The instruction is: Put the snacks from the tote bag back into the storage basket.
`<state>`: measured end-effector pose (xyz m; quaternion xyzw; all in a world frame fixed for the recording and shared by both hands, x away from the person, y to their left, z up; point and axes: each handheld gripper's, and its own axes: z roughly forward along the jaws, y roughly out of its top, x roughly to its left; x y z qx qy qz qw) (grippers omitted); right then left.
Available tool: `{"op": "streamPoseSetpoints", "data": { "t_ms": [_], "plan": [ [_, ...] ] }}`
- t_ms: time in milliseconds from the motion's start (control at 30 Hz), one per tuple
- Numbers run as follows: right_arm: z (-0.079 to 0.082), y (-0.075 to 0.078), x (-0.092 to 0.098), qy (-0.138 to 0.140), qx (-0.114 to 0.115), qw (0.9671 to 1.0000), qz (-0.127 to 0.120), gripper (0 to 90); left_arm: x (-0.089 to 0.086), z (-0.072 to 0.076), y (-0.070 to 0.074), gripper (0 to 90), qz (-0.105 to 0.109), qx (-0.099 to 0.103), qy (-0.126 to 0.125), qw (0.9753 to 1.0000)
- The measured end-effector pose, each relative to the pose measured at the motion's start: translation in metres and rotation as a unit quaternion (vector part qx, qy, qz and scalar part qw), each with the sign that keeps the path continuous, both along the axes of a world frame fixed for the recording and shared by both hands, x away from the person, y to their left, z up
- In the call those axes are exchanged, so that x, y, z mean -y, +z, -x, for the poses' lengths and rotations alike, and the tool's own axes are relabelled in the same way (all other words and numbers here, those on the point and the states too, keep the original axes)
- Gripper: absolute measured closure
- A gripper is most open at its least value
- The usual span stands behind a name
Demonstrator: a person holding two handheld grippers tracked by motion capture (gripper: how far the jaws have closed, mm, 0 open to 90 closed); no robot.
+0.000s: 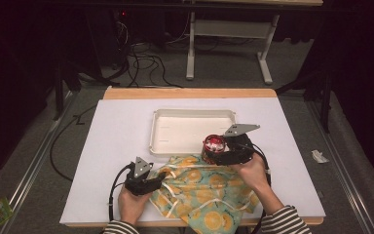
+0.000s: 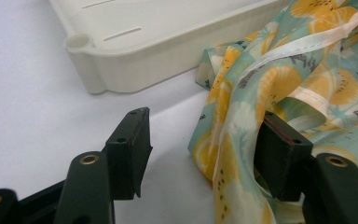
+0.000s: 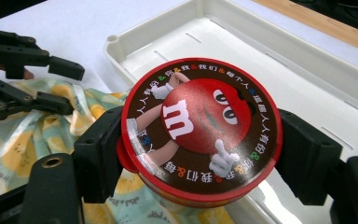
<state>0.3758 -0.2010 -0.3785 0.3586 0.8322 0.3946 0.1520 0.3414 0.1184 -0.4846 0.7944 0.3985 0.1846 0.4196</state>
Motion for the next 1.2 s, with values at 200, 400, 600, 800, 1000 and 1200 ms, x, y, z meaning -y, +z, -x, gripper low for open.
{"op": "streamPoseSetpoints", "data": {
  "t_ms": [200, 400, 600, 800, 1000, 1200],
  "plan": [
    [-0.007, -0.002, 0.003, -0.007, 0.0, 1.0, -0.002, 25.7, 0.0, 0.0, 0.0, 40.7, 0.0, 0.0, 0.0, 1.0],
    [-0.013, 0.001, 0.004, -0.01, -0.001, 0.9999, 0.0, 25.7, 0.0, 0.0, 0.0, 40.7, 0.0, 0.0, 0.0, 1.0],
    [-0.017, 0.004, 0.003, -0.01, 0.002, 0.9999, 0.006, 25.7, 0.0, 0.0, 0.0, 40.7, -0.001, 0.0, 0.0, 1.0],
    [-0.025, 0.004, 0.003, -0.011, 0.0, 0.9999, 0.011, 25.7, 0.0, 0.0, 0.0, 40.7, -0.002, 0.0, 0.0, 1.0],
    [-0.033, 0.007, 0.004, -0.02, -0.002, 0.9997, 0.011, 25.7, 0.0, 0.0, 0.0, 40.6, -0.002, 0.0, 0.0, 1.0],
    [-0.043, 0.005, 0.003, -0.025, -0.005, 0.9995, 0.017, 25.7, 0.0, 0.0, 0.0, 40.7, -0.004, 0.001, 0.0, 1.0]
  ]
}}
